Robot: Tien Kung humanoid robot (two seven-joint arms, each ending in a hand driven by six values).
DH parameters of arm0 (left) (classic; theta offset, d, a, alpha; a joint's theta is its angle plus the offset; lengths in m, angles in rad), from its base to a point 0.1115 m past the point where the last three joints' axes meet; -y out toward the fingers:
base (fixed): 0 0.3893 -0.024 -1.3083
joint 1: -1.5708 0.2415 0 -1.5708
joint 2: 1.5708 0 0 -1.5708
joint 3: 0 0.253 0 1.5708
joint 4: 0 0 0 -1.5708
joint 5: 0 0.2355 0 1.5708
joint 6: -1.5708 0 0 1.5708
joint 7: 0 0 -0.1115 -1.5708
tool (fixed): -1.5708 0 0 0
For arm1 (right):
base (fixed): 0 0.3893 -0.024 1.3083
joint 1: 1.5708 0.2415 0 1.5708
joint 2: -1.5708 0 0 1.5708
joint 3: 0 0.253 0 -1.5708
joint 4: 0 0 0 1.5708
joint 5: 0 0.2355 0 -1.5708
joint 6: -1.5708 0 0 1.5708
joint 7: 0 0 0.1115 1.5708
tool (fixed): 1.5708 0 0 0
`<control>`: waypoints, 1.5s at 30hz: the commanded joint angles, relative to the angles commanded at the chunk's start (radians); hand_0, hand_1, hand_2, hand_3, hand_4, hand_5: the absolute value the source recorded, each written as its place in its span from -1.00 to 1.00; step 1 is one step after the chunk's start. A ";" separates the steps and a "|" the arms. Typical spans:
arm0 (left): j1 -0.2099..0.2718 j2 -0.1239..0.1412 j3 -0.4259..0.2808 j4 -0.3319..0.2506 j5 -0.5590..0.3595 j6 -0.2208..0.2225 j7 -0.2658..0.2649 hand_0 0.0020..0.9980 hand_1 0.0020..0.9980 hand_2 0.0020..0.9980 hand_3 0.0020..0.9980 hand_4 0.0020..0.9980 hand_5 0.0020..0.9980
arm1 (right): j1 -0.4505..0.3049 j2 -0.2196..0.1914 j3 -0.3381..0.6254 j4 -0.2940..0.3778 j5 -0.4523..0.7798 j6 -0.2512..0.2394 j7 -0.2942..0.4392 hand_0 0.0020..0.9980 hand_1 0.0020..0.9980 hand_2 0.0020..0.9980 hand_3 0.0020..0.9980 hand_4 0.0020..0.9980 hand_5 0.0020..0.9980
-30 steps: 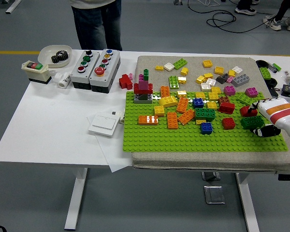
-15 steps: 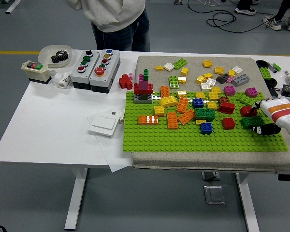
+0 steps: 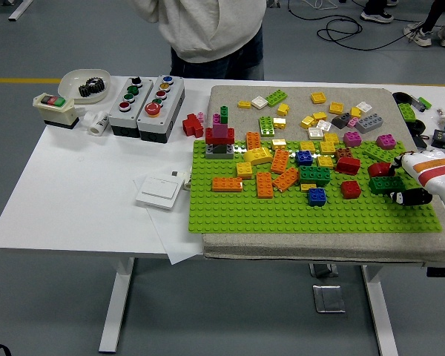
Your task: Pick up the brick,pile it on top of brick,press brick,pick up the brick,pile it on top of brick,press brick
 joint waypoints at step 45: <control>-0.006 0.000 0.004 0.000 -0.006 0.001 -0.002 0.38 0.42 0.50 0.18 0.35 0.33 | -0.018 -0.020 0.010 0.032 0.000 -0.043 0.059 -0.58 -0.24 -0.02 0.01 0.37 -0.14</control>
